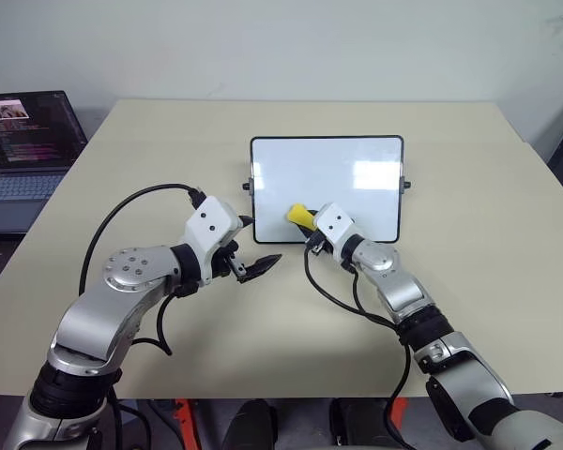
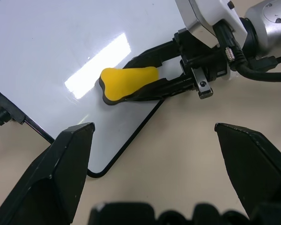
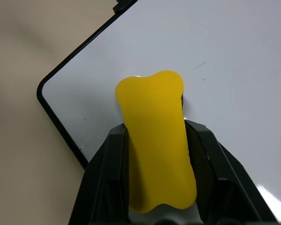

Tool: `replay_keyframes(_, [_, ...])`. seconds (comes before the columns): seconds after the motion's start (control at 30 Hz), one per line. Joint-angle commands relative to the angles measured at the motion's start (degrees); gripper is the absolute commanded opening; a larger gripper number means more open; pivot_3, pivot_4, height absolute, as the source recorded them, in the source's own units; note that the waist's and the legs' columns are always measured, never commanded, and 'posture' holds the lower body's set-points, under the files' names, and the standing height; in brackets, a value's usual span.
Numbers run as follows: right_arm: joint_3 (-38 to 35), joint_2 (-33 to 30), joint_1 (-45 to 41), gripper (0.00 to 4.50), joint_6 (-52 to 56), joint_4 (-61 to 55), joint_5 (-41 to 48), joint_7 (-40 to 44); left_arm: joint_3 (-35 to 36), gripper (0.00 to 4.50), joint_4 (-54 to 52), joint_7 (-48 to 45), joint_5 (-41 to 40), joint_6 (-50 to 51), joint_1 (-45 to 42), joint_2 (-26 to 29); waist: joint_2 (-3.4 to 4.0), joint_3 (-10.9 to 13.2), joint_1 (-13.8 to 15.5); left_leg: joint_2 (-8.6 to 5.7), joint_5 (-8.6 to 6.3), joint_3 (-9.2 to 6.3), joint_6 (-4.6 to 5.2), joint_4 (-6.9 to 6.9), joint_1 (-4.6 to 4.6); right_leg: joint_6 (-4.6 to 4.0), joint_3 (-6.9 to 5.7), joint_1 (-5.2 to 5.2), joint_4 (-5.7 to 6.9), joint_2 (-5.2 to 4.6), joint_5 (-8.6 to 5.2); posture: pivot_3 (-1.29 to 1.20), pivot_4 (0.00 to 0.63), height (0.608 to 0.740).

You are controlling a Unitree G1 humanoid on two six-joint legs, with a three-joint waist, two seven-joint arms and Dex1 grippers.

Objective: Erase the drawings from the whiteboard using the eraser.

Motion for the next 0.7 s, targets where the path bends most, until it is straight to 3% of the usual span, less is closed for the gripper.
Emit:
replay_keyframes(0.03, [-2.87,-0.84,-1.36,1.37,0.16,0.56,0.36,-1.41,1.1,4.5,-0.93,0.0,0.29,-0.71,-1.34,0.31,0.0,0.0,0.08,0.0,0.0,0.0,0.0,0.0,0.0,0.0,-0.01,0.01,0.0,0.0,0.0,0.0,0.15,0.74])
replay_keyframes(0.7, [-9.18,-10.28,7.18,1.37,8.88,-11.46,2.3,0.08,0.69,4.5,0.28,-0.52,0.29,-0.74,-3.37,0.26,-0.02,-0.01,0.22,-0.01,0.0,-0.02,0.01,0.03,0.04,0.0,-0.02,0.08,0.01,0.0,0.0,0.0,0.15,0.74])
